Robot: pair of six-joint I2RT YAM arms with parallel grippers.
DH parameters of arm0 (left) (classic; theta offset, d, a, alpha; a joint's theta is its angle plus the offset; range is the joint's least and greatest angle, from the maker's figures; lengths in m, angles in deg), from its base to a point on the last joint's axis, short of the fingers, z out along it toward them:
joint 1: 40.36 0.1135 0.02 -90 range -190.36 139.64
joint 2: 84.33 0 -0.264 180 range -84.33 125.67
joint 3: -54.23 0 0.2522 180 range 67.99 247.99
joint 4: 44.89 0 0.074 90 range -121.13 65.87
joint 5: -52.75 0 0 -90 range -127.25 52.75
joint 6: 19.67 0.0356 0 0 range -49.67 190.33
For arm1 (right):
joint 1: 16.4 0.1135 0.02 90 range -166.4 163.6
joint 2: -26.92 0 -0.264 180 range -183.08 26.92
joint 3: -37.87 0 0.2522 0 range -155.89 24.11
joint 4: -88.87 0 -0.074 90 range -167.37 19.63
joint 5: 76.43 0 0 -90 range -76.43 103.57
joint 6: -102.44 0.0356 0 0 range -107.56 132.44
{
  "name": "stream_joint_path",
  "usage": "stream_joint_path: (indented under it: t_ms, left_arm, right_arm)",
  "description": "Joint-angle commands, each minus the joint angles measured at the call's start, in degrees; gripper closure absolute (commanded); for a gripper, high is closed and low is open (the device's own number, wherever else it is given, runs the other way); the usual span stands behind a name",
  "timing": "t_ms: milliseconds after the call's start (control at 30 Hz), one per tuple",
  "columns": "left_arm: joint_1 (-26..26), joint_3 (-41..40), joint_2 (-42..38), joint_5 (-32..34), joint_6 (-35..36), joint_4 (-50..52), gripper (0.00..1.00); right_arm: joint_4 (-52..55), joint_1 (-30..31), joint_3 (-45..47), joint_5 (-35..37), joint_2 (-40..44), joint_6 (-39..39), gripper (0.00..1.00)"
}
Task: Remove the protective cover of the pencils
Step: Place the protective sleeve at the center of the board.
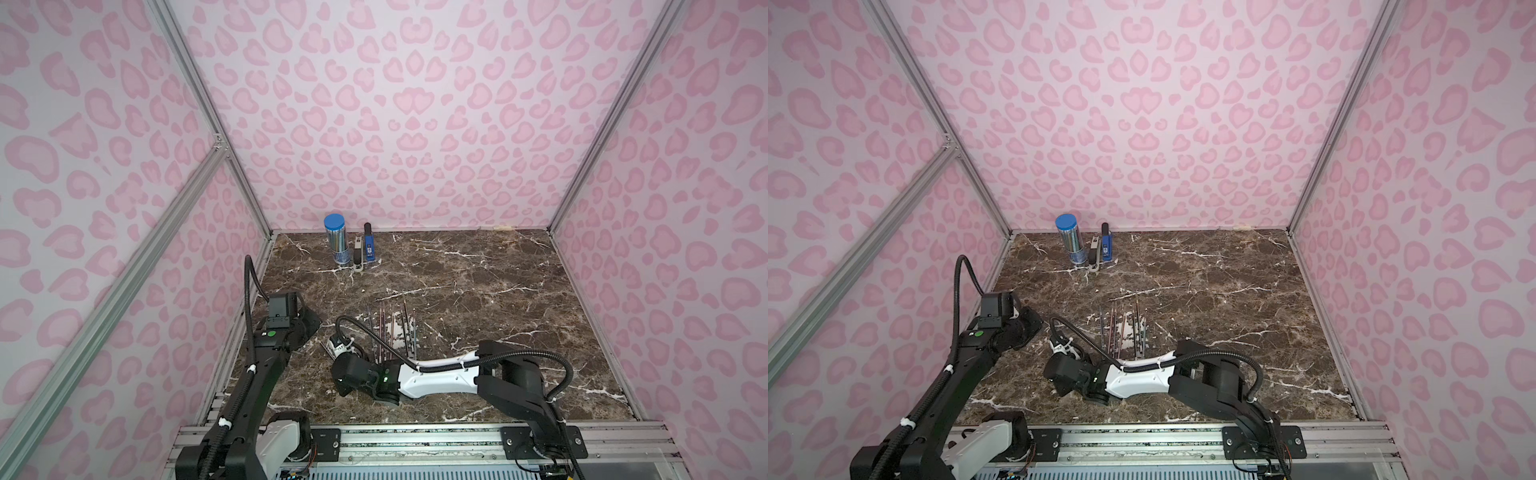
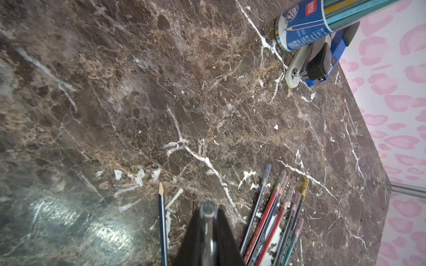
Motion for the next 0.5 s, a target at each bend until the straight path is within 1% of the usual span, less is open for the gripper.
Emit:
stream_joint_path:
  t_ms: [0, 200, 467]
  left_arm:
    - [0.02, 0.96, 1.31, 2.29, 0.84, -1.72, 0.99]
    - [0.02, 1.36, 2.48, 3.38, 1.04, -1.7, 0.98]
    - [0.02, 1.57, 1.78, 4.53, 1.15, -0.89, 0.98]
  right_arm:
    - [0.89, 0.18, -1.91, -0.88, -2.55, -0.69, 0.6]
    - [4.25, 0.0, -4.95, 0.06, -5.13, -0.56, 0.62]
    - [9.65, -0.91, -8.18, 1.92, -7.73, -0.34, 0.62]
